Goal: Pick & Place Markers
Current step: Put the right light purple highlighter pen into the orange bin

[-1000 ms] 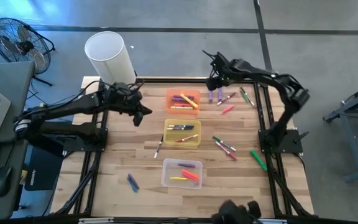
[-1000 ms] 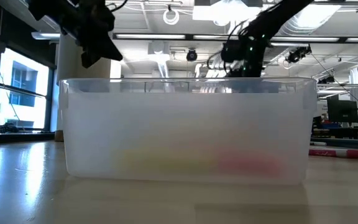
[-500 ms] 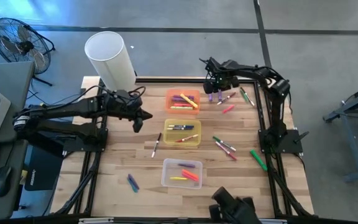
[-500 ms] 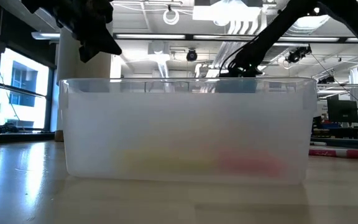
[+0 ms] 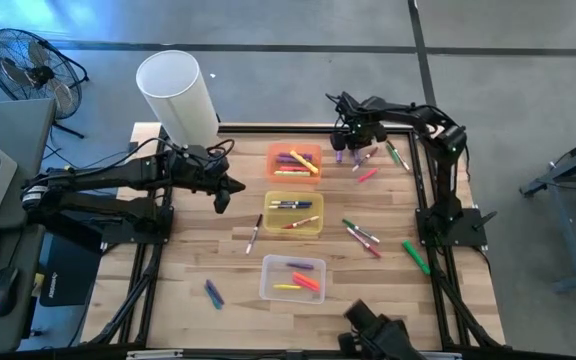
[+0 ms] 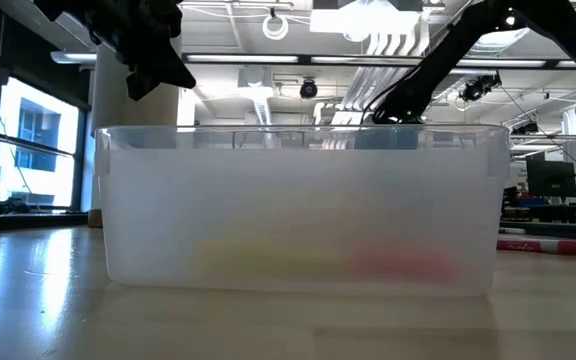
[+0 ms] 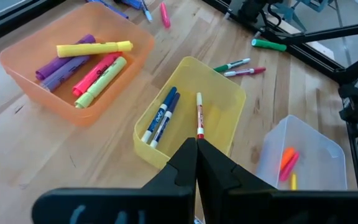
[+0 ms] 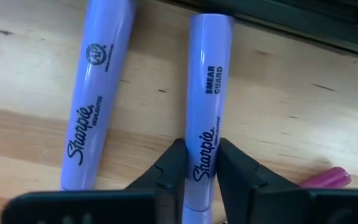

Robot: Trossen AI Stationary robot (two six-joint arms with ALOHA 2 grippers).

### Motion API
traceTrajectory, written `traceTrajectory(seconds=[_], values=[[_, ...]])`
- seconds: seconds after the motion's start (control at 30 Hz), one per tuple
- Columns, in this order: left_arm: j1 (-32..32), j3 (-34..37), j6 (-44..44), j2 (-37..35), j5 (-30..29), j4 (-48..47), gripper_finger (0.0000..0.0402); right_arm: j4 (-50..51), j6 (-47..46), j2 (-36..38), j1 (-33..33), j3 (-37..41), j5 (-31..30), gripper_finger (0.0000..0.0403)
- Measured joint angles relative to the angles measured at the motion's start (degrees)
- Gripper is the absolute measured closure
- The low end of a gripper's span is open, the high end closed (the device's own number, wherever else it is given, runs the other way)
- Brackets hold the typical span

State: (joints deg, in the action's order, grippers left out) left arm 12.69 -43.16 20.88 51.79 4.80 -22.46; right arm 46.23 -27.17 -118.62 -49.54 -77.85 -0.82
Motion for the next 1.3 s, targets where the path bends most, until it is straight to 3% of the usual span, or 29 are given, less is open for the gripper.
traceTrajectory(seconds=[0.2,0.33,0.5,0.67,0.97,1.1,1.3], values=[[0.0,0.0,-0.1,0.0,0.2,-0.1,0.0401,0.1,1.9,2.9,0.2,1.7,-0.1,0.0350],[0.0,0.0,-1.1,0.0,0.2,-0.1,0.0402,1.8,3.5,9.6,1.5,2.4,-0.2,0.0350],[0.0,0.0,-1.6,0.0,0.2,-0.1,0.0402,-2.5,11.0,20.2,5.7,2.1,-3.7,0.0350],[0.0,0.0,-2.6,0.0,0.1,-0.1,0.0402,-14.4,22.1,25.8,13.7,1.8,-3.3,0.0350],[0.0,-0.1,-2.6,0.0,0.1,0.0,0.0402,-21.0,34.5,20.0,25.9,-1.5,-7.5,0.0350],[0.0,-0.1,-2.5,0.0,0.1,0.1,0.0402,-16.2,35.1,14.2,25.2,-7.1,-2.6,0.0350],[0.0,-0.1,-1.4,0.0,0.3,0.0,0.0402,-0.7,36.4,3.0,23.3,-20.7,1.6,0.0350]])
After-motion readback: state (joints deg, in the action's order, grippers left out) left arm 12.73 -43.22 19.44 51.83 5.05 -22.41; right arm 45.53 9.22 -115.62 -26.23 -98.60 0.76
